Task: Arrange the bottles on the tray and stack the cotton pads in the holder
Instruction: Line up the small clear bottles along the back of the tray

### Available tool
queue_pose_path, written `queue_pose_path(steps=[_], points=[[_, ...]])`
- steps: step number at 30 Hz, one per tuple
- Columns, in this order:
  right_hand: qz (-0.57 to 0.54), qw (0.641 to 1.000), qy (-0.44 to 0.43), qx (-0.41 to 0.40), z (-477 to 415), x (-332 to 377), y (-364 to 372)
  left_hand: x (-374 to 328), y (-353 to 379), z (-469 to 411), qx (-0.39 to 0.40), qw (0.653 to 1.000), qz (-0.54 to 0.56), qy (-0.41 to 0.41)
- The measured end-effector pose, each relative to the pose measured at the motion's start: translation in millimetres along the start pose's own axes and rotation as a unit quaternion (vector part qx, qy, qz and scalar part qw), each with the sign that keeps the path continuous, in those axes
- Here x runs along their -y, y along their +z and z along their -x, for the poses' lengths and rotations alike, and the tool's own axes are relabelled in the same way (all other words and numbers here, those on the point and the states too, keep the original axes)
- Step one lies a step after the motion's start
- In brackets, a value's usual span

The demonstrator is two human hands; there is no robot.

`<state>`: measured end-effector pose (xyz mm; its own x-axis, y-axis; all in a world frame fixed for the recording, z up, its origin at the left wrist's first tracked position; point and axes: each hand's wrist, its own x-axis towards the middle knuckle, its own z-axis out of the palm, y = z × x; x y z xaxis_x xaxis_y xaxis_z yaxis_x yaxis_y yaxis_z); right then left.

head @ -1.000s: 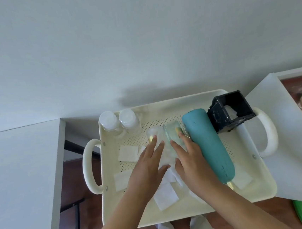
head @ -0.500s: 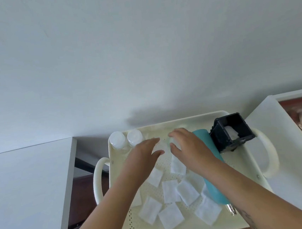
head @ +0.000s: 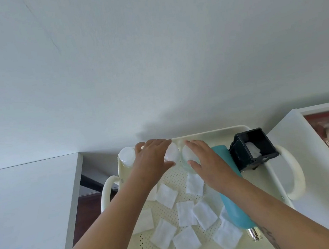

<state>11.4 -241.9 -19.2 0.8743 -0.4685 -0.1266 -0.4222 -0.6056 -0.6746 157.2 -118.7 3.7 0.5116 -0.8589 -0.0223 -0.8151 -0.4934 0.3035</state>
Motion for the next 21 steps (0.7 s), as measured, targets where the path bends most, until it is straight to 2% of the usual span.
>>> queue_pose_path(steps=[17, 21], points=[[-0.023, 1.0, -0.005, -0.011, -19.7, -2.0, 10.9, 13.6, -1.8, -2.5, -0.013, 0.999, 0.031, 0.001], [-0.042, 0.999, -0.004, -0.032, -5.1, 3.3, 4.8, 8.2, -8.8, 7.0, -0.068, 0.995, 0.074, 0.006]])
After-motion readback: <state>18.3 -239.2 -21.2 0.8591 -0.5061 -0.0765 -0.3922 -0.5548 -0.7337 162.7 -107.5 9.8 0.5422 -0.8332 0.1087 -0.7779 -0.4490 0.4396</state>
